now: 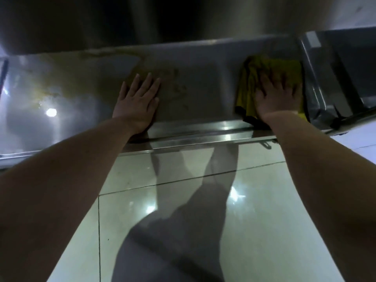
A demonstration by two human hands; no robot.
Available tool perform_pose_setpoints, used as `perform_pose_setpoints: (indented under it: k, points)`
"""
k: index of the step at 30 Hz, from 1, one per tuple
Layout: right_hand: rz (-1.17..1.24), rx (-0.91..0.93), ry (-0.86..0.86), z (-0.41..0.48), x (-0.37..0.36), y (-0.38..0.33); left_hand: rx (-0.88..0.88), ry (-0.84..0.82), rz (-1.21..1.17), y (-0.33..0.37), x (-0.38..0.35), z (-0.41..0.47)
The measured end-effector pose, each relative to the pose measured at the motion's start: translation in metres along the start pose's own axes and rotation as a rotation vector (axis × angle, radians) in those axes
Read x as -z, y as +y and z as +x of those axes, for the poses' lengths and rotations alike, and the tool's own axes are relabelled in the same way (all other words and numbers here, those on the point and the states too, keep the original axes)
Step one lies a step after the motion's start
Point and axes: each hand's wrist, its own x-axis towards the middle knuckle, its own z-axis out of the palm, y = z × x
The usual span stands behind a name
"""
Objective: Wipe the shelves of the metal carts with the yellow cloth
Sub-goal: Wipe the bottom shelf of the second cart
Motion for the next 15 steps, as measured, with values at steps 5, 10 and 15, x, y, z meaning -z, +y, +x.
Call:
perform_pose_setpoints:
  k: [5, 10, 15]
  points:
    - [-0.03, 0.111, -0.004, -0.033, -0.009, -0.088, 0.054, 0.04, 0.019, -0.003, -0.007, -0.005]
    - [-0.056, 0.477, -0.043, -0.091, -0.026, -0.187, 0.053, 0.04, 0.033, -0.012, -0.009, -0.011]
    - [-0.033, 0.359, 0.01, -0.057, -0.019, -0.141, 0.09, 0.054, -0.04, -0.014, -0.009, -0.017]
